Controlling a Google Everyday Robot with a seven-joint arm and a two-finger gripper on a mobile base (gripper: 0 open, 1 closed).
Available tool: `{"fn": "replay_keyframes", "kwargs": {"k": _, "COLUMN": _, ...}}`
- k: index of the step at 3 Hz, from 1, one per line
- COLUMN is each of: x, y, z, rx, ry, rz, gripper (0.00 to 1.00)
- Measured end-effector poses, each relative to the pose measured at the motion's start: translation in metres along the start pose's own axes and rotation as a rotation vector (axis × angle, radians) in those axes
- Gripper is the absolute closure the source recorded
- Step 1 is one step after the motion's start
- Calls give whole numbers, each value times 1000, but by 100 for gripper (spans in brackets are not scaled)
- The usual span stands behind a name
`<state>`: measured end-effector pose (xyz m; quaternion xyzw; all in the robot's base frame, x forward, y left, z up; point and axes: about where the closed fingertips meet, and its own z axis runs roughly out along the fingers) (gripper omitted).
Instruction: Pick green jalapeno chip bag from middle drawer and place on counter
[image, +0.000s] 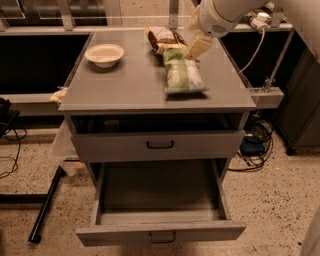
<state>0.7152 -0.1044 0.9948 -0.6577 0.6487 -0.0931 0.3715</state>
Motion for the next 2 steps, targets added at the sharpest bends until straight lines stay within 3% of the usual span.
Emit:
{"fn": "replay_keyframes", "kwargs": {"k": 1, "x": -1, "y": 1, "z": 1, "rx": -2, "ry": -1, "rz": -1, "gripper": 0}}
{"fn": "replay_keyframes", "kwargs": {"k": 2, "x": -1, "y": 1, "z": 1, "rx": -2, "ry": -1, "rz": -1, "gripper": 0}}
